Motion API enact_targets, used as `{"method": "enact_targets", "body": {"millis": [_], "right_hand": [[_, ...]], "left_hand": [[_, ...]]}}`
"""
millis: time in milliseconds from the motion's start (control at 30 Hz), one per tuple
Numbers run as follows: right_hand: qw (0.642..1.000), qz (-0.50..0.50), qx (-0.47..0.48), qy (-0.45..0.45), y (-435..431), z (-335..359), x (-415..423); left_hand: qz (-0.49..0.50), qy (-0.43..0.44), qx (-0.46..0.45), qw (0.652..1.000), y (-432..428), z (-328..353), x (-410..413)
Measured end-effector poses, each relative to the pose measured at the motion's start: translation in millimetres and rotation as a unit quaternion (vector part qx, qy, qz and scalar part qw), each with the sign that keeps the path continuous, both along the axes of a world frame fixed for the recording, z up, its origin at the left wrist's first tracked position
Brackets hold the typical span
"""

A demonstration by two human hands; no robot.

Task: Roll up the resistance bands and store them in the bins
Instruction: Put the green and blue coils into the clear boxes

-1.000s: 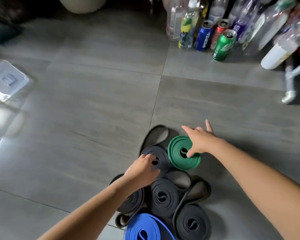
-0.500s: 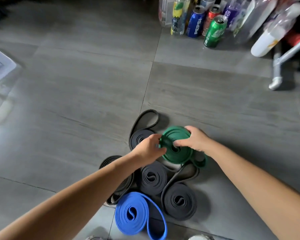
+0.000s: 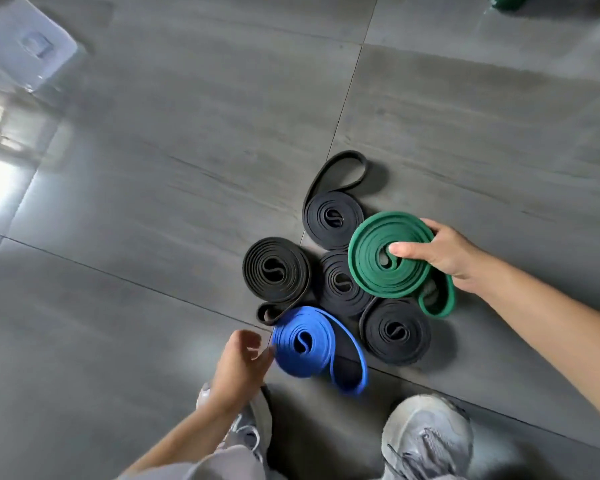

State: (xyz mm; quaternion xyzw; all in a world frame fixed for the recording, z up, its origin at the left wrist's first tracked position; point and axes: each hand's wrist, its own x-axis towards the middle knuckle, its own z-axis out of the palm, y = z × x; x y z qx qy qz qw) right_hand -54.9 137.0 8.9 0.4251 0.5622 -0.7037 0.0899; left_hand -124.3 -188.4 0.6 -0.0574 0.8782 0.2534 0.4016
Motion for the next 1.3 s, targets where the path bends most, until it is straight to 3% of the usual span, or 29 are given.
{"method": "enact_targets", "body": {"millis": [133, 367, 533, 700, 867, 967, 1100, 1200, 1300], "right_hand": [[0.997, 0.072, -0.03, -0.02, -23, -4, -2], [0.99, 0.127, -0.045, -0.048, -36, -12, 3], [0.99, 0.115, -0.067, -0.047, -38, -15, 7], [0.988, 0.11, -0.092, -0.054, -39, -20, 5], [0.992, 0.072, -0.093, -0.043, -36, 25, -5], [0.992, 0.068, -0.102, -0.033, -38, 91, -15], [0.995, 0.056, -0.084, -0.02, -46, 201, -41], [0.997, 0.048, -0.059, -0.015, -62, 285, -64], [0.998, 0.039, -0.041, -0.013, -83, 365, -92]], "left_hand": [[0.163, -0.178, 0.083, 0.967, 6, -20, 17], [0.106, -0.246, 0.095, 0.959, 26, -28, 22], [0.197, -0.318, 0.123, 0.919, 33, -31, 21], [0.187, -0.269, 0.166, 0.93, 30, -24, 29], [-0.031, -0.139, 0.164, 0.976, 22, 38, 13], [-0.185, -0.022, 0.108, 0.977, 24, 113, -18], [-0.33, 0.127, 0.094, 0.931, 21, 218, -63], [-0.346, 0.197, 0.099, 0.912, 8, 299, -87], [-0.277, 0.214, 0.083, 0.933, -12, 382, -101]]}}
